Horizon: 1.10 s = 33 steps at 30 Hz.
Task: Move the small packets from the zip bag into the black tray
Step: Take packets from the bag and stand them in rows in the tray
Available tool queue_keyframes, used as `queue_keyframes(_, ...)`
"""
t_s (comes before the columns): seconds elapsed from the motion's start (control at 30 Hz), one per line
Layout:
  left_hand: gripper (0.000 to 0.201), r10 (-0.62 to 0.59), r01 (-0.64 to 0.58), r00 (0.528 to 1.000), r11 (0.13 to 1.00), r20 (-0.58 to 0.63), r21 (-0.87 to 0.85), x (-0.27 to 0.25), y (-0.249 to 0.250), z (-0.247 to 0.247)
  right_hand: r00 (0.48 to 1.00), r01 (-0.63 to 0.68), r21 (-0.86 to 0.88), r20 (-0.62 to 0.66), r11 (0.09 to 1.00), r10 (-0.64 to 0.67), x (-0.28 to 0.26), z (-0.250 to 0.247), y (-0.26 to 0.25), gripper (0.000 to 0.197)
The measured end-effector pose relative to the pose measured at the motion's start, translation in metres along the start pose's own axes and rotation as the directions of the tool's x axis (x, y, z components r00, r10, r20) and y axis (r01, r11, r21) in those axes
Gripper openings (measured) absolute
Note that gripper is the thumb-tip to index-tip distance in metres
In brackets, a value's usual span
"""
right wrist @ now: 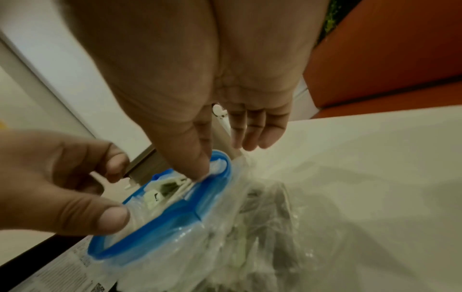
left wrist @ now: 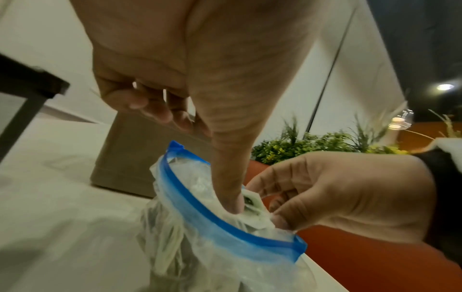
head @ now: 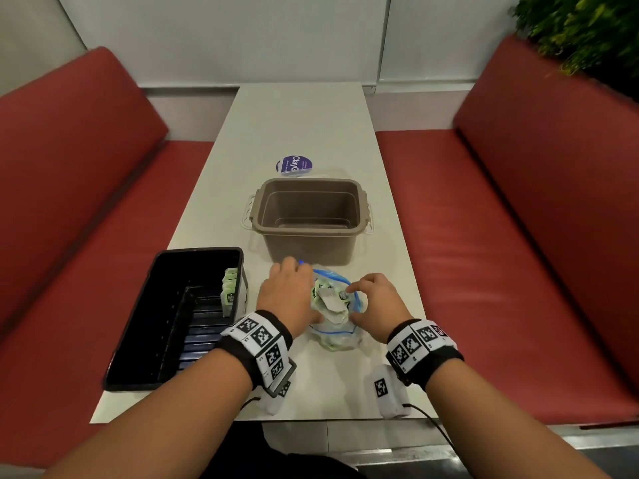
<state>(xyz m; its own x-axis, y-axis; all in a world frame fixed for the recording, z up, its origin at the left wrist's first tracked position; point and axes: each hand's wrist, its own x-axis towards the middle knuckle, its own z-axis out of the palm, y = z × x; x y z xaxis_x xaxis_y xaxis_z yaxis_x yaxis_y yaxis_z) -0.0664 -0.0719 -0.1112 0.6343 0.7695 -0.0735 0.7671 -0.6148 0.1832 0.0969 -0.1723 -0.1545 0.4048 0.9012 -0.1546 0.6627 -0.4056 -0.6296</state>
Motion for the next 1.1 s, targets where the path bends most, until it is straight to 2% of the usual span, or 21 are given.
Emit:
queue_keyframes(0.03,0.052,0.086,-0.086,0.996,0.996,-0.001,0.008,0.002,0.002,0.001,1.000,0.002,-0.008,-0.013,1.000,-0.002,-0.001,-0.001,-0.003,0.046)
queue_keyframes(0.1,0.041,0.241,-0.244,0.968,0.969,0.070,0.041,0.007,0.007,0.005,1.000,0.005,0.004,-0.018,1.000,-0.005,-0.002,-0.003,-0.009,0.045)
queue_keyframes(0.17,0.039,0.313,-0.333,0.937,0.936,0.156,0.117,0.010,0.011,0.008,1.000,0.002,0.024,-0.007,1.000,-0.002,-0.003,-0.004,-0.013,0.041)
queue_keyframes(0.3,0.035,0.303,-0.342,0.933,0.913,0.193,0.221,0.011,0.013,0.014,0.999,-0.013,-0.012,0.039,1.000,0.014,-0.007,-0.004,-0.016,0.036)
queue_keyframes(0.4,0.034,0.302,-0.337,0.939,0.906,0.166,0.255,0.010,0.013,0.016,0.997,-0.019,-0.109,0.078,0.994,0.027,-0.007,-0.003,-0.016,0.031)
queue_keyframes(0.5,0.026,0.325,-0.342,0.939,0.908,0.108,0.240,0.009,0.014,0.014,0.997,-0.031,-0.128,0.069,0.991,0.040,-0.006,-0.002,-0.016,0.028)
queue_keyframes(0.6,0.024,0.334,-0.335,0.942,0.933,0.030,0.132,0.010,0.008,0.006,0.998,-0.034,-0.119,0.052,0.992,0.041,-0.007,-0.003,-0.019,0.034)
queue_keyframes(0.7,0.023,0.294,-0.298,0.955,0.944,-0.051,-0.140,0.014,-0.004,-0.005,1.000,-0.002,-0.065,0.009,0.998,0.002,-0.007,-0.006,-0.023,0.040)
queue_keyframes(0.8,0.016,0.227,-0.254,0.967,0.882,-0.115,-0.397,0.015,-0.015,-0.022,0.994,0.072,0.088,-0.086,0.994,-0.064,-0.005,-0.009,-0.032,0.039)
queue_keyframes(0.9,0.006,0.161,-0.190,0.982,0.798,-0.101,-0.572,0.014,-0.023,-0.039,0.989,0.106,0.276,-0.128,0.955,-0.073,-0.001,-0.011,-0.049,0.027)
queue_keyframes(0.97,0.006,0.130,-0.149,0.988,0.731,-0.079,-0.666,0.013,-0.028,-0.049,0.991,0.111,0.396,-0.119,0.912,-0.069,0.003,-0.011,-0.061,0.017)
queue_keyframes(1.1,0.009,0.097,-0.089,0.995,0.637,-0.035,-0.765,0.010,-0.043,-0.061,0.989,0.136,0.499,-0.119,0.856,-0.088,0.012,-0.007,-0.079,0.011)
